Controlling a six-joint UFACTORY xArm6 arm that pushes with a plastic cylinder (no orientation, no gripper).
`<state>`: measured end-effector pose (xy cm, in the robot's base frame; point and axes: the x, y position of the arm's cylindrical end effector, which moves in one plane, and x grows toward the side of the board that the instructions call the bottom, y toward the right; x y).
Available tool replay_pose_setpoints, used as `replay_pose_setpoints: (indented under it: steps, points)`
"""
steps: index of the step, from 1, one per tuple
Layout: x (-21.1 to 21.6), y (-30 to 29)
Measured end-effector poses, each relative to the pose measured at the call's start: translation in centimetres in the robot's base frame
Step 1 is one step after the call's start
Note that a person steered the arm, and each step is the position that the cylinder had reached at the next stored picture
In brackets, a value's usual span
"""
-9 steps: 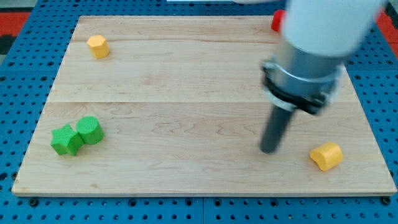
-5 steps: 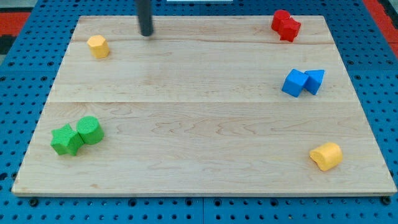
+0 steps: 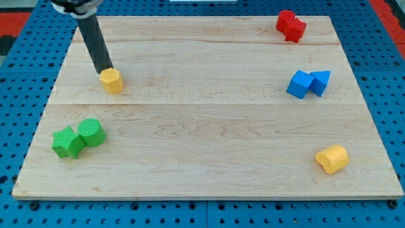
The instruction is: Move the yellow hexagon to the center of the board
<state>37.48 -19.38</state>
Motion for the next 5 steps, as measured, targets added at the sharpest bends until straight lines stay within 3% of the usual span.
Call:
replay_pose_setpoints:
  steps: [1, 3, 4, 5]
  points:
    - [2.4, -2.1]
    - [2.8, 6.4]
    - [1.9, 8.0]
    - [2.1, 13.8]
